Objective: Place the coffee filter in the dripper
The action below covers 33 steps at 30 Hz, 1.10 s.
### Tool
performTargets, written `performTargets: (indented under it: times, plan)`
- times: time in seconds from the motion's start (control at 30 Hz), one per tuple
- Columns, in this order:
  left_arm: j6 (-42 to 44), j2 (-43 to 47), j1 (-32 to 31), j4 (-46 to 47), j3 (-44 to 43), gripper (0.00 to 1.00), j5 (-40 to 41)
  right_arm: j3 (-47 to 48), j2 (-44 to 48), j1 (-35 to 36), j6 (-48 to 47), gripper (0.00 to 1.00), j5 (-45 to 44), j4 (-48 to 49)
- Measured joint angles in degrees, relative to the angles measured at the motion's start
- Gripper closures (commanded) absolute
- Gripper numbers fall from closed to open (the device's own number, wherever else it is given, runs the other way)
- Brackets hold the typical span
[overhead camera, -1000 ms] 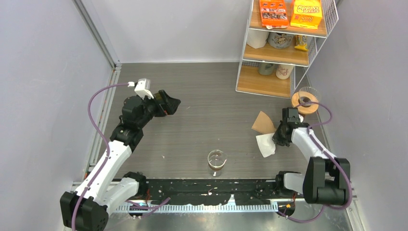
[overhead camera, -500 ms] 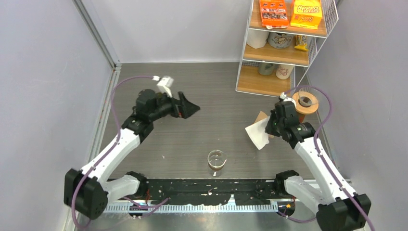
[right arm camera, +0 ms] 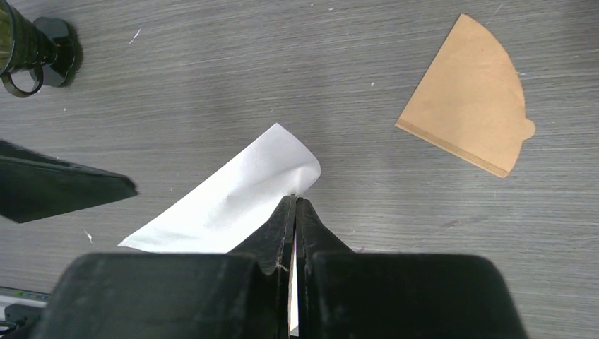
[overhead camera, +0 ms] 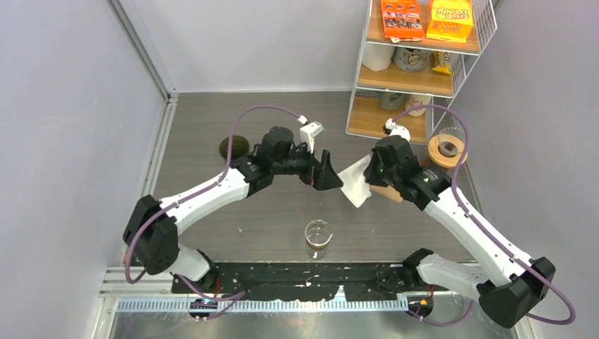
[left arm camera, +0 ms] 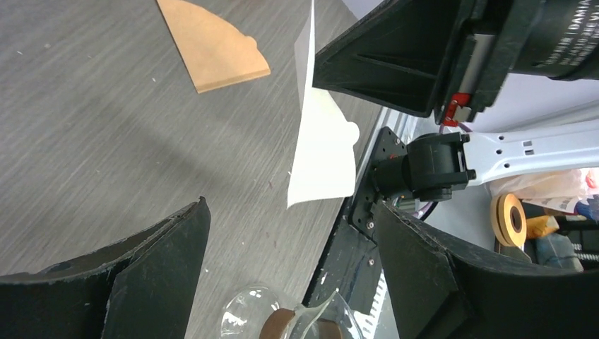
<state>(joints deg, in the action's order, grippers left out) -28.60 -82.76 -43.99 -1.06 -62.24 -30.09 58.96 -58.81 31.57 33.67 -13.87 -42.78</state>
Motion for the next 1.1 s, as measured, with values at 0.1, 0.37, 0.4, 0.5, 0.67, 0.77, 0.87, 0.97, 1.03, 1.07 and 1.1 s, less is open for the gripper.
performTargets:
  times: [0.1, 0.37, 0.4, 0.5, 0.67, 0.77, 0.87, 0.97, 1.03, 1.07, 1.1]
  plan:
    - [-0.09, -2.49, -1.16, -0.59, -1.36, 0.14, 0.11, 0.00, -0.61, 1.14, 0.81, 0.94, 0.26, 0.44]
    - [-0.85, -5.33, -2.40, -2.01, -4.57, 0.48, 0.96, -0.02, -0.52, 2.86, 1.40, 0.92, 2.78, 2.69]
    - [-1.14, -5.55, -2.40, -2.08, -4.83, 0.54, 1.03, -0.02, -0.52, 2.93, 1.42, 0.91, 3.21, 3.02]
    - [-1.60, -6.16, -2.40, -2.23, -5.33, 0.75, 1.14, -0.07, -0.52, 3.13, 1.40, 0.89, 4.59, 4.11]
    - [-2.47, -6.40, -2.43, -2.49, -5.35, 1.00, 1.75, -0.92, -0.04, 3.21, 1.22, 0.78, 5.09, 5.01]
    - [-2.51, -6.40, -2.43, -2.60, -5.35, 1.00, 1.99, -1.88, 0.72, 3.19, 0.63, 0.65, 4.83, 5.18]
    - [-2.49, -6.16, -2.40, -2.29, -5.27, 1.00, 1.97, -3.19, 2.12, 3.21, -0.33, 0.51, 3.87, 5.49]
    - [-2.08, -5.01, -2.40, -2.05, -4.48, 1.00, 1.51, -4.92, 3.78, 3.21, -2.51, 0.38, 1.84, 5.84]
    - [-1.09, -3.74, -2.40, -2.03, -3.72, 1.00, 0.50, -6.21, 4.79, 3.21, -3.58, 0.28, 0.42, 6.14]
    - [-0.76, -3.08, -2.40, -2.01, -3.41, 1.00, -0.07, -6.91, 5.35, 3.21, -4.07, 0.26, -0.35, 6.29]
    - [-0.31, -2.23, -2.36, -1.92, -2.93, 1.00, -0.79, -7.93, 6.21, 3.19, -4.68, 0.21, -1.44, 6.47]
